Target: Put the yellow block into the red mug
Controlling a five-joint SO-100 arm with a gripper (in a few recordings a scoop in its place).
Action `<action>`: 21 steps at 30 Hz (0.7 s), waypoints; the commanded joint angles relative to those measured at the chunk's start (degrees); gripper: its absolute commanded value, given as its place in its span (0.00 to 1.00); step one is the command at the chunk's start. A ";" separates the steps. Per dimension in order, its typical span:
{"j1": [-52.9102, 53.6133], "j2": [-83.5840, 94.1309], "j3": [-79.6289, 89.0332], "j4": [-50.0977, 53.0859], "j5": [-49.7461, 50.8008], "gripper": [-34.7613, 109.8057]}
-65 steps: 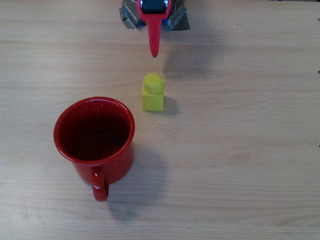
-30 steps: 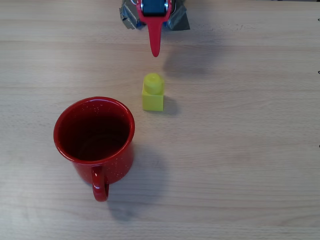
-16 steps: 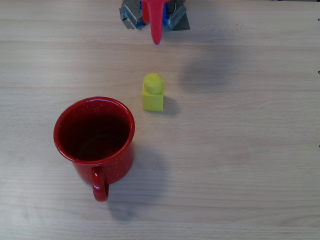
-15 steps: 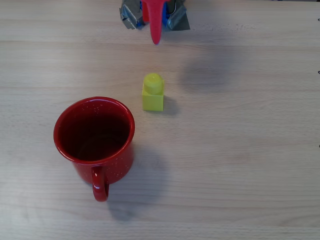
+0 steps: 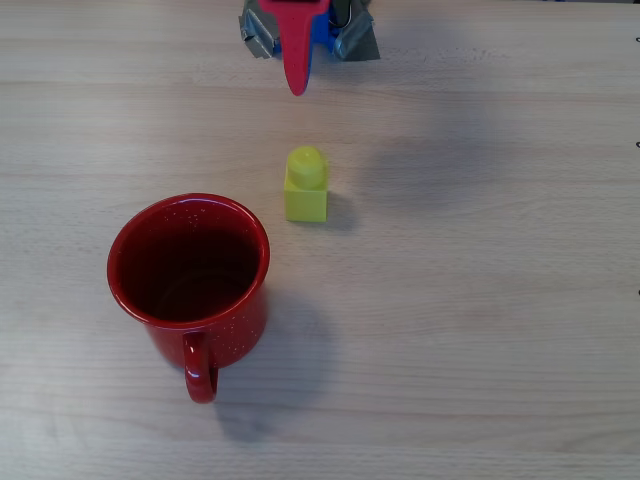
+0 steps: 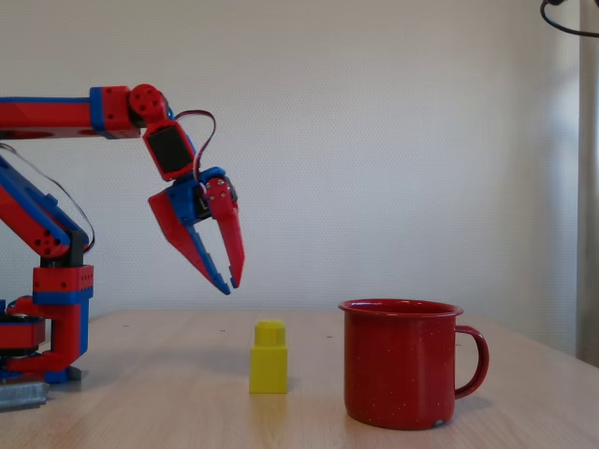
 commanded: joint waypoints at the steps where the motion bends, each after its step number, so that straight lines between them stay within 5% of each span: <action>1: 0.53 -2.02 -6.77 1.23 1.49 0.24; 21: 0.18 -18.72 -13.54 1.23 2.11 0.53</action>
